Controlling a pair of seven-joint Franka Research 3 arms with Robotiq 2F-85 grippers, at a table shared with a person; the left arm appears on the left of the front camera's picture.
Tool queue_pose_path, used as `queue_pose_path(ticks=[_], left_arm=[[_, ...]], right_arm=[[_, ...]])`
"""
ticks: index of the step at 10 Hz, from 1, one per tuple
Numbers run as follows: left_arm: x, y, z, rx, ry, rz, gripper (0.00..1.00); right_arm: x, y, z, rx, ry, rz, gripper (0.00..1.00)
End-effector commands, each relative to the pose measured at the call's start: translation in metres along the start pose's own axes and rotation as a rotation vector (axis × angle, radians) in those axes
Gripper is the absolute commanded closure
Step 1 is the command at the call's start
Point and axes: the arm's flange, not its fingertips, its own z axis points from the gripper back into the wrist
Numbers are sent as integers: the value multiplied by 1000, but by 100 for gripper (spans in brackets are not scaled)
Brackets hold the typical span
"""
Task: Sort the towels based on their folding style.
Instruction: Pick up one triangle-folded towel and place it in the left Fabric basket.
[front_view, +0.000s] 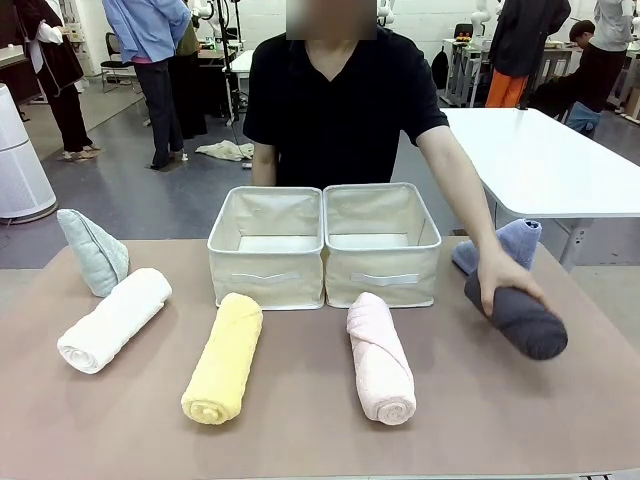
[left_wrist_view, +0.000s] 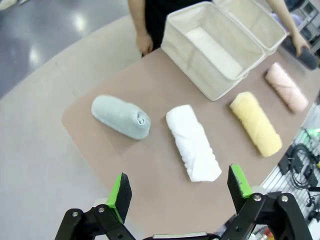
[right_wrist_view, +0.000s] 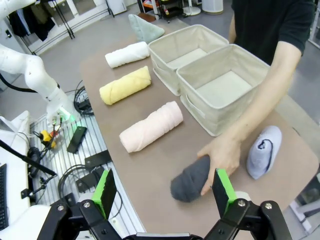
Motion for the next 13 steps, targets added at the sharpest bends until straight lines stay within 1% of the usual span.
queue_pose_path(ticks=[1, 2, 3, 4, 5, 6, 7, 8, 10, 11, 12, 13], left_arm=[[57, 4, -21, 11, 302, 115, 0], [80, -1, -51, 50, 424, 171, 0], [91, -1, -69, 57, 479, 199, 0], [101, 0, -101, 42, 579, 249, 0], [103, 0, -120, 18, 612, 266, 0], [102, 1, -141, 34, 616, 297, 0], [95, 3, -163, 131, 596, 325, 0], [83, 3, -181, 239, 550, 332, 0], [66, 1, -180, 386, 419, 316, 0], [59, 1, -175, 393, 387, 317, 0], [54, 0, -167, 348, 358, 325, 0], [83, 17, -179, 317, 424, 291, 0]], right_arm=[[0, -1, -2, 3, -7, 4, 0], [0, -1, -2, 3, -7, 4, 0], [0, -1, -2, 3, -7, 4, 0], [0, -1, -2, 3, -7, 4, 0], [0, -1, -2, 3, -7, 4, 0], [0, -1, -2, 3, -7, 4, 0], [0, -1, -2, 3, -7, 4, 0], [0, -1, -2, 3, -7, 4, 0], [0, -1, -2, 3, -7, 4, 0], [0, -1, -2, 3, -7, 4, 0], [0, -1, -2, 3, -7, 4, 0], [0, -1, -2, 3, -7, 4, 0]])
